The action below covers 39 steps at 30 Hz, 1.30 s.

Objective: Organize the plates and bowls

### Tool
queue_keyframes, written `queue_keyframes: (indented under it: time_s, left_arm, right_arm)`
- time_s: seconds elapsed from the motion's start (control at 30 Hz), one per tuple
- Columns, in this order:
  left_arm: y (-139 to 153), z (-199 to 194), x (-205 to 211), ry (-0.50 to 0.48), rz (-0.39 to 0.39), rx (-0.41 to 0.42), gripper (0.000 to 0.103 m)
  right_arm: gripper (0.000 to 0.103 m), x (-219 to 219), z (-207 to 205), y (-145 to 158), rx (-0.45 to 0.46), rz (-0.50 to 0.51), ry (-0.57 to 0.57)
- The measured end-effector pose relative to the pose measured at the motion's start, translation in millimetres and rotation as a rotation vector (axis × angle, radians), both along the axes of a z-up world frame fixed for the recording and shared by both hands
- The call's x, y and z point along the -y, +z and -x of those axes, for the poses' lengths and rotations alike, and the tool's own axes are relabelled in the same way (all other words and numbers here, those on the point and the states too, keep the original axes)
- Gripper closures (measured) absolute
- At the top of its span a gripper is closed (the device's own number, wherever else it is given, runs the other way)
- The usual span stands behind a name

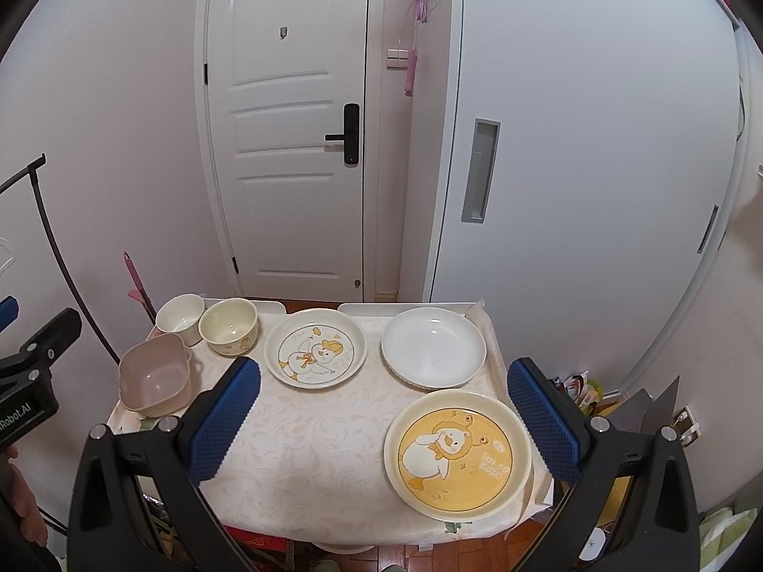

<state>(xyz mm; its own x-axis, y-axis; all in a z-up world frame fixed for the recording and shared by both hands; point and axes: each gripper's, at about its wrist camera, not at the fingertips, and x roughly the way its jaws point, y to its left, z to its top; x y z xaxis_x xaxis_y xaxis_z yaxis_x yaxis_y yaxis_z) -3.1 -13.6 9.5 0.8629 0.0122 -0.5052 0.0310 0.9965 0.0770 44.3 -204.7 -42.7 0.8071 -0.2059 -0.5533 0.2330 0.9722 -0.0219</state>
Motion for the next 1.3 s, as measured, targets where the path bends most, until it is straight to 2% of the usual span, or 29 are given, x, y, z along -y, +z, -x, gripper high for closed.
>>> queue_keyframes:
  time_s: [1.3]
  left_arm:
    - [-3.0, -4.6, -3.6, 0.018, 0.001, -0.020, 0.000]
  right_arm:
    - [0.000, -4.6, -0.2, -2.9, -0.006, 0.001, 0.003]
